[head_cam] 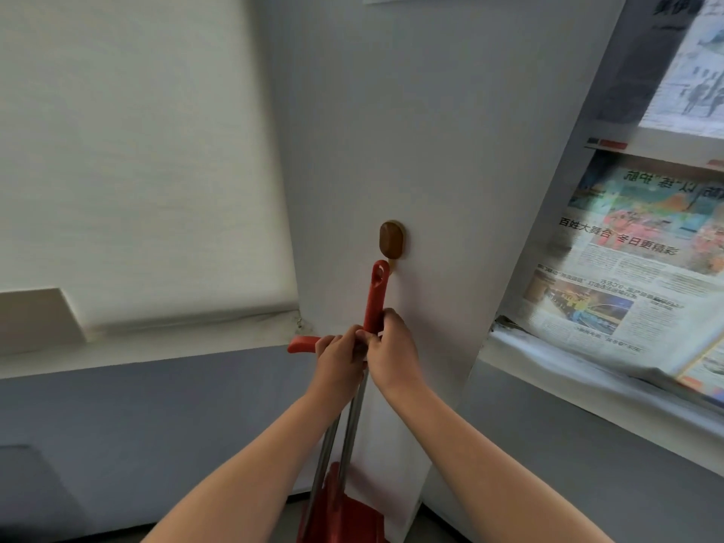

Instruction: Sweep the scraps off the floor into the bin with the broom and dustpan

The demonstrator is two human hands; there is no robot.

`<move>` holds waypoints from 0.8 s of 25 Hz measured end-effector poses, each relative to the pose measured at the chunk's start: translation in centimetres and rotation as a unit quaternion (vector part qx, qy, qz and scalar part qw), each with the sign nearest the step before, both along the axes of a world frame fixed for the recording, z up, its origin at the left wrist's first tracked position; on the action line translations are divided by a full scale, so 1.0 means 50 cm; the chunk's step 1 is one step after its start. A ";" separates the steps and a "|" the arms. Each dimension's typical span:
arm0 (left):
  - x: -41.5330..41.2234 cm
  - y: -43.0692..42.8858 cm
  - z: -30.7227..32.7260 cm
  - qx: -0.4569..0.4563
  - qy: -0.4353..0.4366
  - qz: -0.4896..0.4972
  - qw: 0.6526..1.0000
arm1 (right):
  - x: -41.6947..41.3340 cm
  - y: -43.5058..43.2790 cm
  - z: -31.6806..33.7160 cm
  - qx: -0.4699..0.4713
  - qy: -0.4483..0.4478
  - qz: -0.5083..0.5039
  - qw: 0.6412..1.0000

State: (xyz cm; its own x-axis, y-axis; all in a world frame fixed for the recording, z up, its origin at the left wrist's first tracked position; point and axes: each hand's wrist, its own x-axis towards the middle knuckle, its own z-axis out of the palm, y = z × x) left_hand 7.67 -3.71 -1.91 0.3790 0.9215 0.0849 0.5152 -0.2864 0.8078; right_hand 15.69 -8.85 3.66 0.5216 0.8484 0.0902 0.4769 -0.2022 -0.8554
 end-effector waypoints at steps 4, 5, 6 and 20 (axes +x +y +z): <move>0.014 0.000 -0.004 -0.006 0.033 0.003 0.999 | 0.012 0.011 -0.016 -0.005 0.000 -0.015 1.000; 0.016 -0.004 -0.004 -0.011 0.038 0.006 0.999 | 0.012 0.010 -0.019 -0.009 0.001 -0.016 1.000; 0.017 -0.007 -0.006 -0.008 0.048 0.008 0.999 | 0.011 0.009 -0.022 -0.012 0.003 -0.018 1.000; -0.137 -0.090 0.050 0.034 0.017 -0.098 0.994 | -0.087 -0.116 0.052 -0.106 -0.058 -0.121 0.985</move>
